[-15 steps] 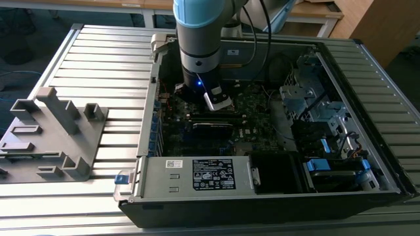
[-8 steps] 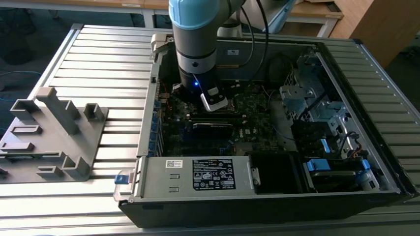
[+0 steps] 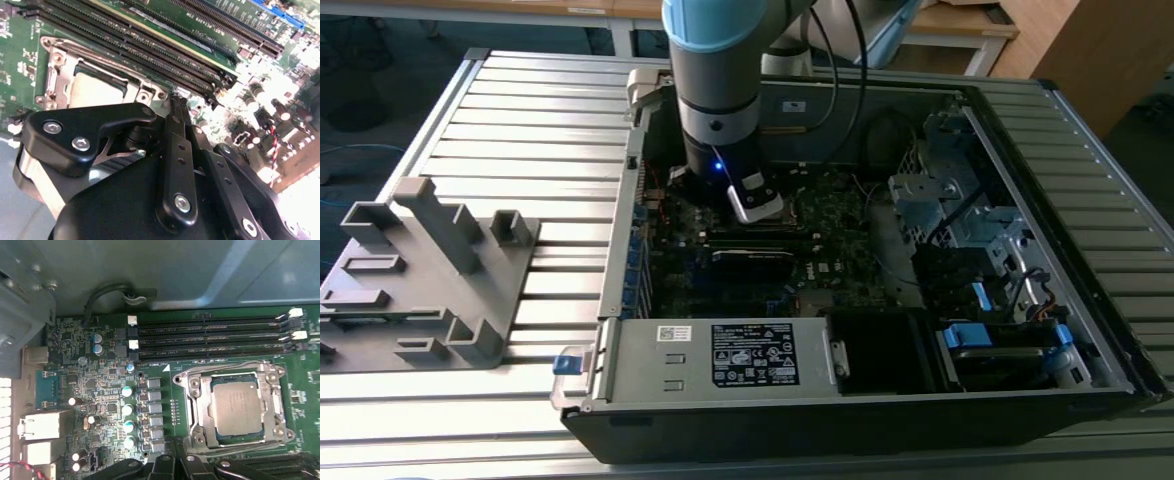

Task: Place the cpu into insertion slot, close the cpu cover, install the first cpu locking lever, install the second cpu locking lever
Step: 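Install the second cpu locking lever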

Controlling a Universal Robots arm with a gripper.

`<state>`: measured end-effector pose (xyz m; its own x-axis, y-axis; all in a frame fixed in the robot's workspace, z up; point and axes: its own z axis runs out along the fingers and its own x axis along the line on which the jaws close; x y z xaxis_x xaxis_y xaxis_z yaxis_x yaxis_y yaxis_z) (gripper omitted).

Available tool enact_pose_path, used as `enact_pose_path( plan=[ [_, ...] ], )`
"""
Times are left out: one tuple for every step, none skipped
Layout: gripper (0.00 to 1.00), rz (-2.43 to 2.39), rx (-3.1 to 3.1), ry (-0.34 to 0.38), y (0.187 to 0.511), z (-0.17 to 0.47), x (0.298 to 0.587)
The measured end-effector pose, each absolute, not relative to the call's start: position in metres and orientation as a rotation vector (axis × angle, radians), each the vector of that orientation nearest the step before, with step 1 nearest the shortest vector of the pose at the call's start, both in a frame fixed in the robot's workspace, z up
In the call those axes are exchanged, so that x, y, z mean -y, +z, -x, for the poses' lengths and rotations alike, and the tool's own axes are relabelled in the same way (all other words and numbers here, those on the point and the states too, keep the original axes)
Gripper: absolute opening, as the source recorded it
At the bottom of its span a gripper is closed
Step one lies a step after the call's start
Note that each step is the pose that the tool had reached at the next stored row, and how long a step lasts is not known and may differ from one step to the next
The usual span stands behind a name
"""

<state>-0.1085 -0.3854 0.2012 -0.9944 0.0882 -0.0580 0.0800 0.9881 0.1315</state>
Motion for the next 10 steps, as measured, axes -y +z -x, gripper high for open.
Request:
enact_pose_path(
  plan=[
    [0.11, -0.13, -3.069, 0.199, 0.204, 0.109, 0.385],
    [0.11, -0.13, -3.069, 0.199, 0.207, 0.108, 0.385],
    [0.11, -0.13, -3.069, 0.199, 0.21, 0.108, 0.385],
    [0.11, -0.13, -3.069, 0.199, 0.213, 0.108, 0.385],
    [0.11, -0.13, -3.069, 0.199, 0.215, 0.108, 0.385],
    [0.11, -0.13, -3.069, 0.199, 0.215, 0.108, 0.385],
    [0.11, -0.129, -3.069, 0.199, 0.215, 0.108, 0.385],
    [0.11, -0.13, -3.069, 0.199, 0.215, 0.106, 0.385],
    [0.11, -0.13, -3.069, 0.199, 0.215, 0.102, 0.385],
    [0.11, -0.13, -3.069, 0.199, 0.215, 0.098, 0.385]
  ],
)
